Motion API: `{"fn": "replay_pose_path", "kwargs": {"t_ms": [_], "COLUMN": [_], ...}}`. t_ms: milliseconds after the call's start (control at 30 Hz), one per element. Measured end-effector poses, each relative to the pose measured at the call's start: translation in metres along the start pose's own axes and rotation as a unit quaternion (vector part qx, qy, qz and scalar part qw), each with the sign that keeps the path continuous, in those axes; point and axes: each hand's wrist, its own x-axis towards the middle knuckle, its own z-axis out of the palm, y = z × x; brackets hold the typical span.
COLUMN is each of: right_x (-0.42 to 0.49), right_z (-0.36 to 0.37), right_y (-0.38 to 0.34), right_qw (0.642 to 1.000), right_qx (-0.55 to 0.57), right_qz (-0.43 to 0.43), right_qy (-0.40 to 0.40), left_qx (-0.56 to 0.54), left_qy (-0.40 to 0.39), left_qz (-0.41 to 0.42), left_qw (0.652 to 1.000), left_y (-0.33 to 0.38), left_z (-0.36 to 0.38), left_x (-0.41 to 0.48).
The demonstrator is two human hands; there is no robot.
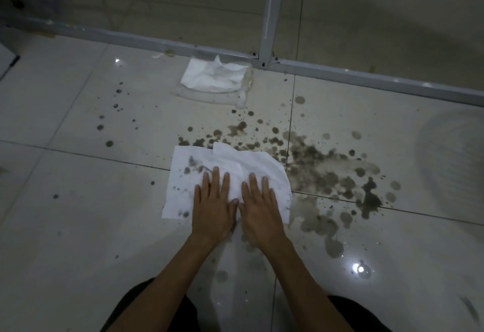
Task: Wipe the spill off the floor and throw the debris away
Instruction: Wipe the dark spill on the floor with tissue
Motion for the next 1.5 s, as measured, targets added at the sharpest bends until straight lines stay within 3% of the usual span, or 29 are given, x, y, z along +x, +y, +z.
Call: {"fn": "replay_pose_path", "kwargs": {"t_ms": [167, 300, 500, 1033, 1133, 1300, 1500], "right_x": [0.004, 0.004, 0.008, 0.009, 0.009, 0.007, 0.004], "right_z": [0.002, 0.006, 0.009, 0.011, 0.008, 0.006, 0.008], "right_y": [0.003, 0.007, 0.001, -0.003, -0.002, 0.003, 0.007], "right_qw": [0.999, 0.997, 0.987, 0.985, 0.987, 0.986, 0.987], "right_qx": [-0.004, -0.018, 0.02, 0.049, 0.052, 0.092, 0.055], "right_qz": [0.042, 0.076, 0.144, 0.151, 0.147, 0.129, 0.13], "right_qy": [0.034, 0.021, 0.065, 0.06, 0.05, 0.048, 0.072], "left_qx": [-0.03, -0.004, 0.013, -0.023, -0.028, -0.013, 0.035], "left_qy": [0.05, 0.023, 0.055, 0.061, 0.06, 0.038, 0.009], "left_qz": [-0.015, -0.047, -0.108, -0.145, -0.111, 0.093, 0.091], "left_qw": [0.998, 0.999, 0.993, 0.987, 0.992, 0.995, 0.995], "left_y": [-0.004, -0.009, -0.017, -0.018, -0.017, 0.001, 0.0], "left_z": [-0.008, -0.003, 0.0, 0.004, 0.001, 0.0, 0.005], "left_x": [0.002, 0.004, 0.001, 0.001, 0.001, 0.007, 0.004]}}
